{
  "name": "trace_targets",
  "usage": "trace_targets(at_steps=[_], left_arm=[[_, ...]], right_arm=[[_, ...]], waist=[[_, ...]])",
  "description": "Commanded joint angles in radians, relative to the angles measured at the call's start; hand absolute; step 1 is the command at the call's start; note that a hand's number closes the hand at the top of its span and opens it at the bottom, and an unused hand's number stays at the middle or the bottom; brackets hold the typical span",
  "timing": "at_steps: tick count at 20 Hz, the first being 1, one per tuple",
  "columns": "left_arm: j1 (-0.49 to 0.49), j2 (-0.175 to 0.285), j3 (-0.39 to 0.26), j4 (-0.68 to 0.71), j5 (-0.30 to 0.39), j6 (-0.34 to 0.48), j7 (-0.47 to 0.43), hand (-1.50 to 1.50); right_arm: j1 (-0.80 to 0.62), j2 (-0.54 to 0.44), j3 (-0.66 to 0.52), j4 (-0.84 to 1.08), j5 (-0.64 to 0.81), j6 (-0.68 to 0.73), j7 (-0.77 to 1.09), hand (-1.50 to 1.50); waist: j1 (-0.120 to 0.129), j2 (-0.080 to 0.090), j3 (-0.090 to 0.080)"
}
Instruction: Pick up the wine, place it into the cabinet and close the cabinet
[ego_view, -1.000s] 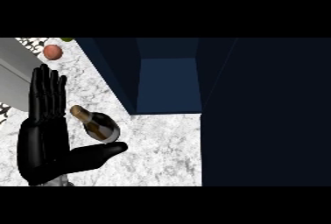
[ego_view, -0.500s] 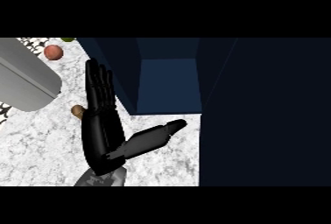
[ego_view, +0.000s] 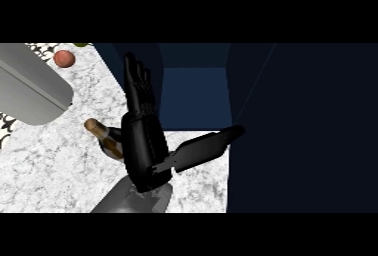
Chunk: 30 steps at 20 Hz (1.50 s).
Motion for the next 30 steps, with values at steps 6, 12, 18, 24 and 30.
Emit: trace_targets(at_steps=[6, 12, 18, 24, 30], left_arm=[[-0.003, -0.001, -0.002, -0.073, -0.211, 0.079, 0.227, -1.5], [0.126, -0.002, -0.002, -0.197, -0.337, 0.007, 0.303, -1.5], [0.114, -0.002, 0.013, -0.24, -0.499, -0.012, 0.452, -1.5], [0.229, -0.001, 0.078, -0.4, -0.489, -0.135, 0.449, -1.5], [0.334, 0.035, 0.113, -0.471, -0.441, -0.141, 0.425, -1.5]], right_arm=[[-0.049, 0.007, 0.007, -0.124, 0.0, -0.065, 0.126, -1.5], [-0.07, -0.004, -0.037, -0.084, -0.003, -0.068, 0.109, -1.5], [-0.083, -0.047, -0.075, -0.181, -0.058, -0.074, 0.197, -1.5], [-0.181, -0.03, -0.052, -0.194, -0.024, -0.147, 0.299, -1.5], [-0.07, -0.033, -0.072, -0.219, -0.062, -0.087, 0.231, -1.5]], waist=[[0.007, -0.003, 0.0], [0.01, -0.001, 0.0], [0.005, -0.004, 0.0], [0.01, -0.002, -0.001], [0.004, -0.002, 0.0]])
